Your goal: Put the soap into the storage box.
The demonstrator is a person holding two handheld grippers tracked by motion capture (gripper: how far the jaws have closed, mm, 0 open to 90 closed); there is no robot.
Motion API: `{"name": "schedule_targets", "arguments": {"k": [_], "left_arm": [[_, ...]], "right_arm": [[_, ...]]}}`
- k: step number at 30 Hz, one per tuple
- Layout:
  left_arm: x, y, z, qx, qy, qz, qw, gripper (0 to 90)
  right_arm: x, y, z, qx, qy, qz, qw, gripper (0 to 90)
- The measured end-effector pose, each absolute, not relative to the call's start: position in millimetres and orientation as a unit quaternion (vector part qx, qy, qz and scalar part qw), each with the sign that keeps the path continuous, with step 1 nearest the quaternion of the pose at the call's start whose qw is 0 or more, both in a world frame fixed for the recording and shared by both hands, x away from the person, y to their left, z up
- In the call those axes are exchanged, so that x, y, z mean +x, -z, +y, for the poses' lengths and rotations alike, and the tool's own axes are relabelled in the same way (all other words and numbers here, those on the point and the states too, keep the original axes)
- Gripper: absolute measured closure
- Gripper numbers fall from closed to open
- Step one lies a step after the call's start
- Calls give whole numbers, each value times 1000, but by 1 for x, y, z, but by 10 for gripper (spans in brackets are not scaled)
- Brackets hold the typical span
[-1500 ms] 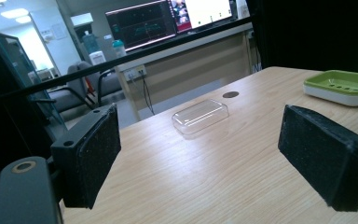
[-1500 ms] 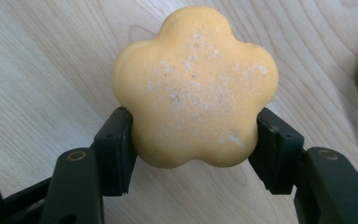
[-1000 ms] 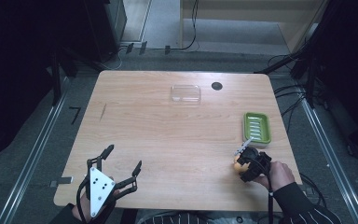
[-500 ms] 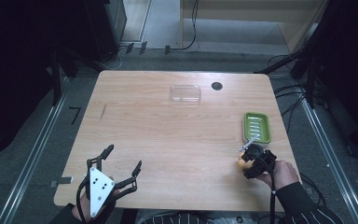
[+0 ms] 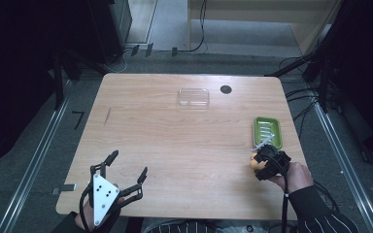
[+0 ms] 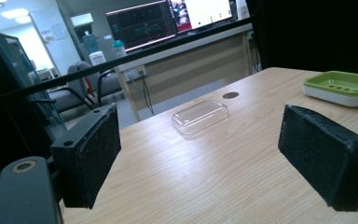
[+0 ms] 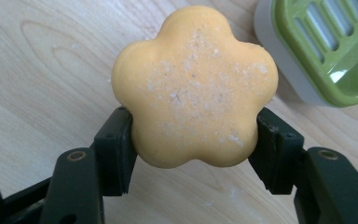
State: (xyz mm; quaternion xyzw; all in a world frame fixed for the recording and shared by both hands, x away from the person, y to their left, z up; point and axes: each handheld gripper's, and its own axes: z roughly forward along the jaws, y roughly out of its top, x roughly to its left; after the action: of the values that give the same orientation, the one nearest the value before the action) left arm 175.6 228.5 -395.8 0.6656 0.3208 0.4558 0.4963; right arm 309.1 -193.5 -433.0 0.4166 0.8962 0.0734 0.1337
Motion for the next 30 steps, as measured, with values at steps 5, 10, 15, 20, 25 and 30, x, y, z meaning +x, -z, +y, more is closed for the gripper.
{"name": "schedule_targets", "arguments": {"k": [5,10,15,20,25,30], "left_arm": [[176,396,228,666,-456,321,496,130],[176,396,228,667,-456,321,494,130],[176,396,228,667,-456,321,495,130],[176,396,228,667,-456,321,494,130],[176,396,228,668,-456,320,494,130],[176,396,228,669,-456,319,493,130]], "right_arm": [[312,430,-195,417,-77,895,138,405],[315,426,-196,422,-79,892,143,405],[321,423,-194,421,-80,891,148,405],[327,419,-195,428,-85,887,150,405],[330,417,-197,433,-86,884,152,405],[335,415,-200,440,-89,880,154,405]]}}
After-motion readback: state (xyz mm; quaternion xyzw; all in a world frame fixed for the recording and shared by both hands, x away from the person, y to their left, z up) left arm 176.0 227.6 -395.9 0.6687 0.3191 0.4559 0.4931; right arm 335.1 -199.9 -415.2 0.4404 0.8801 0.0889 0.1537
